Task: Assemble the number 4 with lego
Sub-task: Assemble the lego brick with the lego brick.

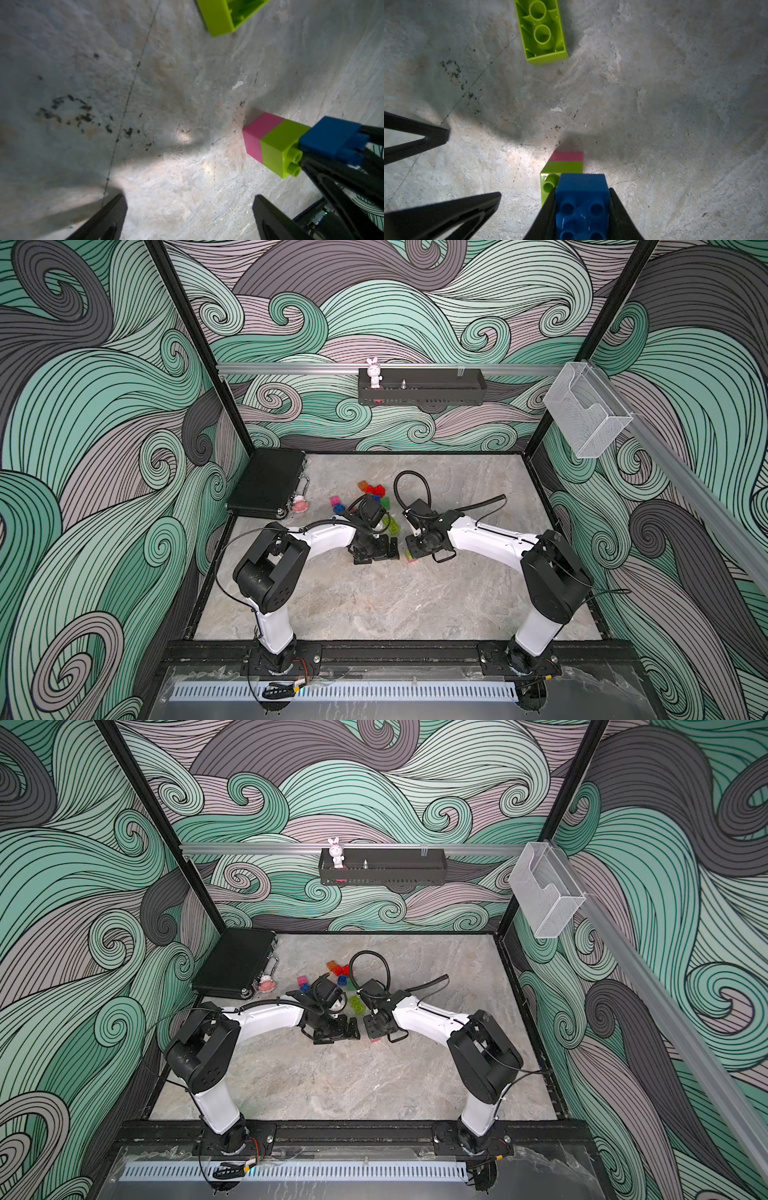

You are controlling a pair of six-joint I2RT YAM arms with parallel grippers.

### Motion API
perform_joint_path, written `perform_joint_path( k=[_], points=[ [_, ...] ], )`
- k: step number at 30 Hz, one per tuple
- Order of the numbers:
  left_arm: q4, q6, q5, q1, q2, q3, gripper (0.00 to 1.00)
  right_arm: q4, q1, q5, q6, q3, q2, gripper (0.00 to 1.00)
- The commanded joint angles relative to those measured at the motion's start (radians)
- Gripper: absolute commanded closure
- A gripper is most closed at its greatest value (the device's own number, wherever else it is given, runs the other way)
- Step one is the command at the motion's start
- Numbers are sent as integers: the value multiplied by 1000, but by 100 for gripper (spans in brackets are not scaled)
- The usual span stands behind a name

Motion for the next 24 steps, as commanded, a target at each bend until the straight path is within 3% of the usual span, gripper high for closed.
perform_joint_path(
  k=[1, 10, 17, 24],
  points=[
    [9, 8, -7, 5, -18, -1, 1, -70, 3, -32, 15, -74, 100, 79],
    [14, 11, 0, 5, -14, 3, 1, -72, 2, -39, 15, -31, 53, 66],
    [11, 17, 3, 5, -16, 6, 1, -98, 3, -42, 21, 36, 25, 48],
    [8, 32, 2, 5, -26, 8, 1, -115, 1, -32, 31, 72, -23, 37]
  ],
)
